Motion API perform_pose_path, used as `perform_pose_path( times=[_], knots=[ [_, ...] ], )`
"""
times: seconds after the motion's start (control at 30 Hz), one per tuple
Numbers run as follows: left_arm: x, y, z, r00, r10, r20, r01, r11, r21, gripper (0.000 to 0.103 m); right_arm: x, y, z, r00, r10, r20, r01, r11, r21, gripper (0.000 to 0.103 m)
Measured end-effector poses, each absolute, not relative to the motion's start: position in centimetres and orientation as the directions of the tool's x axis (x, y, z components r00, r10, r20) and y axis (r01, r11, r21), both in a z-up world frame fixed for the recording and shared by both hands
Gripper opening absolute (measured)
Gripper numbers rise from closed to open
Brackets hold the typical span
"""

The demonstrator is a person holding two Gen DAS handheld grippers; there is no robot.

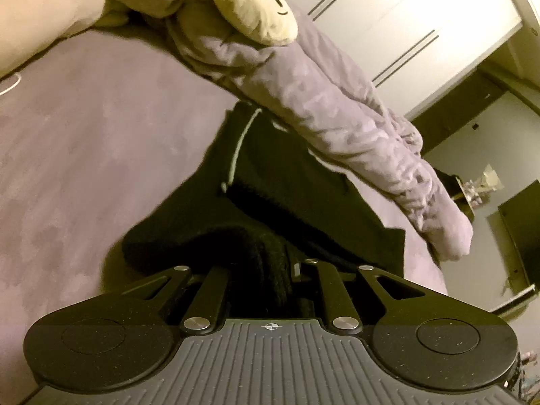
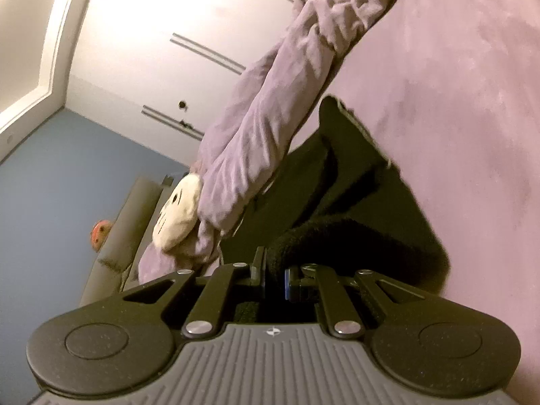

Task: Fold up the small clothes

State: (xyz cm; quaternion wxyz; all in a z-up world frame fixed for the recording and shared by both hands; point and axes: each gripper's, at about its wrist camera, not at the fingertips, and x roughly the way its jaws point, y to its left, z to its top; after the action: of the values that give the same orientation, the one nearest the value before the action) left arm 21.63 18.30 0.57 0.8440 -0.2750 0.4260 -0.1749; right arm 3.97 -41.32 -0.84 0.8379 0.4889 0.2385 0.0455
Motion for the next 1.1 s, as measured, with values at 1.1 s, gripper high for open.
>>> perform_pose_path(
  times=[1.1],
  knots=[
    [41.6,12.2,-0.1,0.653,-0.377,-0.657,-0.011,0.863,-0.505,0.013,25.3,-44.8,-0.7,0.883,0.085,-0.461,0.267,0.717,0.644,0.008]
  ],
)
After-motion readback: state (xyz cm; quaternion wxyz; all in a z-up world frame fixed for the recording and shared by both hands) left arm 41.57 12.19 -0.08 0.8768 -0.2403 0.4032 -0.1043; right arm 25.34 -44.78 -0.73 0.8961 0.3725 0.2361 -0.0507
